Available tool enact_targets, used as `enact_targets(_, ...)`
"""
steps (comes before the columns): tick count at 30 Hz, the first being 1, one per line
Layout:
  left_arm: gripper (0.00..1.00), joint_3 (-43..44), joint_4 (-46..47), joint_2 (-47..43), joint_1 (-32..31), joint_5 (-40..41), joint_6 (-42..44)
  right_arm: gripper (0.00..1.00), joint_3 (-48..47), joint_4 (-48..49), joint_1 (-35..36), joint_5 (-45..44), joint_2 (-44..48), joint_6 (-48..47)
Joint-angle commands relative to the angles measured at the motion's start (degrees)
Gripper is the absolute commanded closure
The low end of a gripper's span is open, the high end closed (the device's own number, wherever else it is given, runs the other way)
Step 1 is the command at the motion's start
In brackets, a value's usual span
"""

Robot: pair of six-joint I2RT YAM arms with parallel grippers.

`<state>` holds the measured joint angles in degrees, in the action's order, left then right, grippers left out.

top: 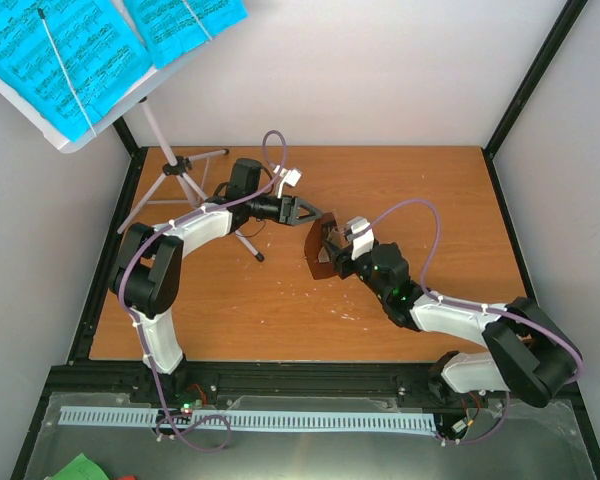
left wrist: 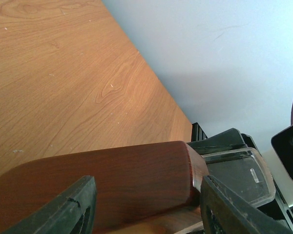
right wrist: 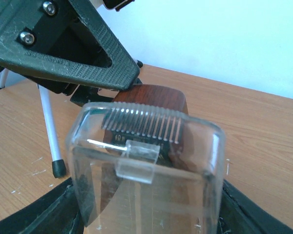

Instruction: Pack up the instrument practice props

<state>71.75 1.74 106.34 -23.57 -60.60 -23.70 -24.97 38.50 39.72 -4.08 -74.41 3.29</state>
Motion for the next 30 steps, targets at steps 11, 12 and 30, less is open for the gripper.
enact_targets(11,0.42,0.68,0.08,0.97,-0.33,0.56,0.31,0.57,-0.49,4.65,1.58,-2.07,-3.64,-0.38)
enact_targets(12,0.42,0.68,0.03,0.97,-0.33,0.57,0.30,0.57,-0.58,4.71,1.62,-2.08,-3.87,-0.43)
enact_targets(30,0.42,0.76,0.12,1.13,-0.33,0.48,0.23,0.57,-0.73,7.11,2.11,-1.19,-6.27,-0.87)
